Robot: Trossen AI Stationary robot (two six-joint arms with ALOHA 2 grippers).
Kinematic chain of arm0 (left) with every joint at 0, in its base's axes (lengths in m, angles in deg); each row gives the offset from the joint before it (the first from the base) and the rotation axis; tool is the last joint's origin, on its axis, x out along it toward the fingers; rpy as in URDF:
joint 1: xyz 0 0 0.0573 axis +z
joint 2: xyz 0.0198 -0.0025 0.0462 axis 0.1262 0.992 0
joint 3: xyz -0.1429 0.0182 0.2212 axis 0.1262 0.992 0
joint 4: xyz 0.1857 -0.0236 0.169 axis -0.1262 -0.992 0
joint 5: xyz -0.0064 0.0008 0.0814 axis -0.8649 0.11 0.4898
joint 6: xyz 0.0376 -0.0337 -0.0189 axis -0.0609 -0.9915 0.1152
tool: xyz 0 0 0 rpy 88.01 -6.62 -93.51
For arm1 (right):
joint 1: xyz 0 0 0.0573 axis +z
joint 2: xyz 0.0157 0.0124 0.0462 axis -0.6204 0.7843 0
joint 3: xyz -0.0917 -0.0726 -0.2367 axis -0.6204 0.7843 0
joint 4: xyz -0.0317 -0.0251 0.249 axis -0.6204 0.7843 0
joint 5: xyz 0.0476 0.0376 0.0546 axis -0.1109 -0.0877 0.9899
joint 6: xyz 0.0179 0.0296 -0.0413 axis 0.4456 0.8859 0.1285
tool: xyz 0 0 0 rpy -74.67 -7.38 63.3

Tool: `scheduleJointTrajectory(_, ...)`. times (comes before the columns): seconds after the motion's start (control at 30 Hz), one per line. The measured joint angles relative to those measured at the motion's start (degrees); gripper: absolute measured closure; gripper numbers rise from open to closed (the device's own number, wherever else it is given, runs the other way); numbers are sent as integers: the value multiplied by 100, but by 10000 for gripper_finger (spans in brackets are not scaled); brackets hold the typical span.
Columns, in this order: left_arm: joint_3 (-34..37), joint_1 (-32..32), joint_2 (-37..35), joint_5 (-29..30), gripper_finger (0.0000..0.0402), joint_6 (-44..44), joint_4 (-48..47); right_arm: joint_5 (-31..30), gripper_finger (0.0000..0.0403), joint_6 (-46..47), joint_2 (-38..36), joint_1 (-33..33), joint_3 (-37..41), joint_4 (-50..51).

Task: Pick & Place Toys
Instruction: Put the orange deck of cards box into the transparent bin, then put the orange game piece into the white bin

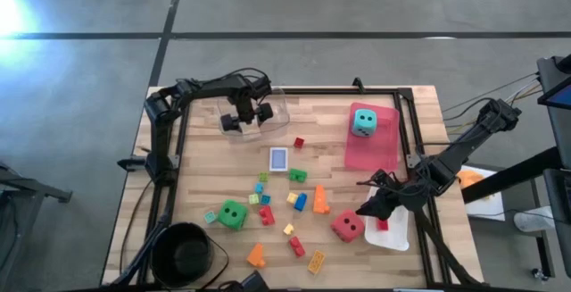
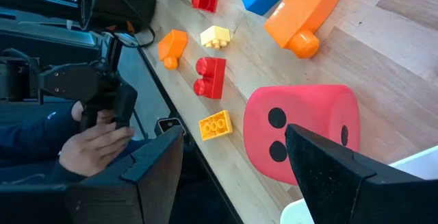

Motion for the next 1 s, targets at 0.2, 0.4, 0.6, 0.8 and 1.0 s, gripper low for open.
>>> scheduleJointTrajectory(0.2,-2,-11,-7,24,70,1,10,-1,151,-3,0,-1,0,1)
scheduleJointTrajectory(0.4,-2,-11,-7,26,13,0,74,1,151,1,1,0,0,-1)
scheduleJointTrajectory(0.6,-2,-11,-7,-20,2,-51,145,1,151,-4,0,1,0,-1)
scheduleJointTrajectory(0.8,-2,-1,-116,-250,2,34,165,0,151,-4,1,1,0,-1)
scheduleJointTrajectory(1.0,-1,2,-593,-202,5,-48,78,-1,151,2,0,1,0,-1)
